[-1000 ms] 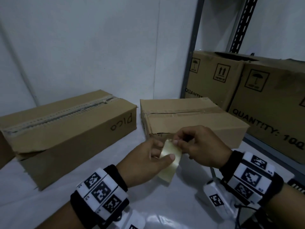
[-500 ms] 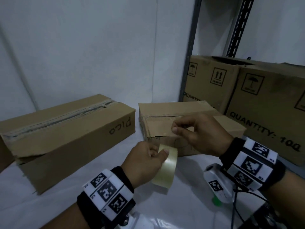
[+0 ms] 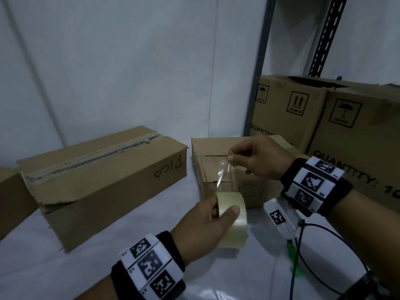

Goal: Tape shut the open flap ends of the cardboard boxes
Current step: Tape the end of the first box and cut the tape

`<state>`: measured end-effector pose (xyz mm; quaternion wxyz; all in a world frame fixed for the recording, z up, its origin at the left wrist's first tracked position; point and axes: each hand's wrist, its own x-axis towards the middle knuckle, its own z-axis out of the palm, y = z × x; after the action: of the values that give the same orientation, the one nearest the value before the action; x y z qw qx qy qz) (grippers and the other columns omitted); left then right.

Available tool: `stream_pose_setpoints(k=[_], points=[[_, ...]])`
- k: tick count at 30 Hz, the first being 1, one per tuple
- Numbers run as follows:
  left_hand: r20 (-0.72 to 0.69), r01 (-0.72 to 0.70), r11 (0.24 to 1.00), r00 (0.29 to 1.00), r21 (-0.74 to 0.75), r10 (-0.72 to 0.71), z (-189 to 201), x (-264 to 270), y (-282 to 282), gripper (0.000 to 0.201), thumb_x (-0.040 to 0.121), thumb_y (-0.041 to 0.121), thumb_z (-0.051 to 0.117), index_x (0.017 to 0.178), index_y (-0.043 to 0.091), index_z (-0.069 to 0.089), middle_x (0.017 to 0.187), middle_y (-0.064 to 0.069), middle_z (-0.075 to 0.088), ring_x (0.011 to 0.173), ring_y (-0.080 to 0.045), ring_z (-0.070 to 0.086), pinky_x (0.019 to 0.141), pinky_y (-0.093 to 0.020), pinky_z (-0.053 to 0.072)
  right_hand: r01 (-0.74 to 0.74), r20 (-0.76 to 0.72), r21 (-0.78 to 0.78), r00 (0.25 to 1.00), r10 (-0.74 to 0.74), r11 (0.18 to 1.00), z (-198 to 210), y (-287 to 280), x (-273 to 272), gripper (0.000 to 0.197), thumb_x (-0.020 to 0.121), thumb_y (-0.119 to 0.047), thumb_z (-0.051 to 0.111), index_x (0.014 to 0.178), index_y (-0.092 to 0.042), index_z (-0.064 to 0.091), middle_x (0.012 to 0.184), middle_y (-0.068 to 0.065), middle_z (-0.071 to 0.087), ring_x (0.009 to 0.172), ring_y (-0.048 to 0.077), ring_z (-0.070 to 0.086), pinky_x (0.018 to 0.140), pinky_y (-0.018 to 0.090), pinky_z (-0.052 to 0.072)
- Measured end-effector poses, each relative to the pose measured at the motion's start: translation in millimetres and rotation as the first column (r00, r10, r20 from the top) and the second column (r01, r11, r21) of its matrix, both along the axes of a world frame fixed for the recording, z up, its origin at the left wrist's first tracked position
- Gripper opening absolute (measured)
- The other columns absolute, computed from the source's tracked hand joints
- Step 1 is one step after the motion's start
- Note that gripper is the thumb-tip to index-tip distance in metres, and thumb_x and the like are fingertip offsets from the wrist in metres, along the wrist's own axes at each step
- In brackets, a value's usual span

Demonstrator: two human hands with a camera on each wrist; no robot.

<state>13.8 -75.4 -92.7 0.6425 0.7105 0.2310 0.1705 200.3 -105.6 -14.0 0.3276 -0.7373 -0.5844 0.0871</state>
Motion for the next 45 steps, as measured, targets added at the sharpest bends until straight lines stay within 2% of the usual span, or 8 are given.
stream_pose_setpoints(k=[3, 13, 16, 20, 33, 38, 41, 45], points=[[-0.053, -0.029, 0.992, 0.998, -0.121, 0.023, -2, 4, -2, 0.054, 0.074, 0.057, 0.063, 0.095, 0.008, 0.069, 0.101, -0.023, 0.072, 0.095, -0.035, 0.07, 0.088, -0.056, 0.053, 0.016, -0.028, 0.038, 1.0, -0.015, 0.999, -9, 9, 1, 0.009, 0.087, -0.022, 0.069, 0.085, -0.017, 0.076, 0.08, -0.003, 0.073, 0.076, 0.01, 0.067, 0.065, 0.023, 0.051], [-0.08, -0.067, 0.936, 0.996, -0.345, 0.042, 6, 12, 4, 0.042, 0.091, 0.034, 0.058, 0.112, -0.002, 0.062, 0.112, -0.027, 0.067, 0.1, -0.037, 0.068, 0.085, -0.048, 0.057, 0.061, -0.022, -0.026, 0.998, -0.061, 0.998, -28, 38, 11, 0.008, 0.086, -0.029, 0.069, 0.082, -0.025, 0.075, 0.072, -0.017, 0.065, 0.074, 0.006, 0.061, 0.074, 0.025, 0.047], [-0.088, -0.111, 0.944, 0.992, -0.311, 0.088, 4, 15, 4, 0.034, 0.09, 0.026, 0.06, 0.111, 0.0, 0.063, 0.113, -0.024, 0.068, 0.093, -0.029, 0.068, 0.08, -0.04, 0.057, 0.069, -0.024, -0.043, 0.997, -0.07, 0.997, -29, 43, 14, 0.008, 0.085, -0.031, 0.07, 0.083, -0.026, 0.076, 0.073, -0.018, 0.065, 0.082, 0.011, 0.063, 0.086, 0.034, 0.053], [-0.076, -0.163, 0.97, 0.986, -0.18, 0.152, 0, 17, 9, 0.038, 0.085, 0.037, 0.063, 0.1, 0.003, 0.069, 0.102, -0.022, 0.071, 0.086, -0.029, 0.069, 0.084, -0.047, 0.056, 0.072, -0.046, -0.045, 0.996, -0.074, 0.996, -31, 48, 18, 0.007, 0.085, -0.032, 0.07, 0.083, -0.028, 0.075, 0.073, -0.017, 0.065, 0.082, 0.01, 0.062, 0.089, 0.036, 0.053], [-0.046, -0.207, 0.968, 0.978, -0.142, 0.202, -7, 21, 13, 0.058, 0.067, 0.054, 0.062, 0.091, 0.001, 0.071, 0.096, -0.022, 0.073, 0.091, -0.035, 0.07, 0.085, -0.053, 0.055, 0.098, -0.107, -0.059, 0.989, -0.104, 0.993, -38, 56, 19, 0.011, 0.086, -0.032, 0.07, 0.087, -0.024, 0.077, 0.066, -0.012, 0.066, 0.058, 0.003, 0.056, 0.063, 0.021, 0.044], [-0.019, -0.204, 0.971, 0.979, -0.125, 0.204, -11, 22, 12, 0.084, 0.06, 0.063, 0.063, 0.098, -0.012, 0.06, 0.097, -0.032, 0.067, 0.09, -0.04, 0.068, 0.086, -0.057, 0.052, 0.103, -0.059, -0.088, 0.992, -0.108, 0.991, -41, 60, 22, 0.01, 0.085, -0.035, 0.069, 0.085, -0.028, 0.077, 0.071, -0.013, 0.067, 0.073, 0.009, 0.061, 0.076, 0.026, 0.049], [-0.004, -0.208, 0.973, 0.978, -0.103, 0.208, -14, 23, 15, 0.082, 0.06, 0.064, 0.062, 0.087, -0.013, 0.06, 0.076, -0.019, 0.062, 0.072, -0.029, 0.064, 0.084, -0.057, 0.051, 0.102, -0.023, -0.093, 0.994, -0.105, 0.99, -41, 60, 20, 0.01, 0.085, -0.035, 0.069, 0.086, -0.029, 0.077, 0.079, -0.012, 0.069, 0.085, 0.011, 0.063, 0.082, 0.026, 0.047], [-0.007, -0.198, 0.976, 0.98, -0.095, 0.198, -19, 24, 17, 0.071, 0.058, 0.067, 0.062, 0.077, -0.001, 0.064, 0.073, -0.01, 0.053, 0.067, -0.024, 0.053, 0.083, -0.06, 0.049, 0.093, -0.012, -0.105, 0.995, -0.095, 0.99, -40, 59, 19, 0.013, 0.086, -0.035, 0.069, 0.092, -0.029, 0.078, 0.094, -0.008, 0.074, 0.09, 0.009, 0.063, 0.079, 0.023, 0.042]])
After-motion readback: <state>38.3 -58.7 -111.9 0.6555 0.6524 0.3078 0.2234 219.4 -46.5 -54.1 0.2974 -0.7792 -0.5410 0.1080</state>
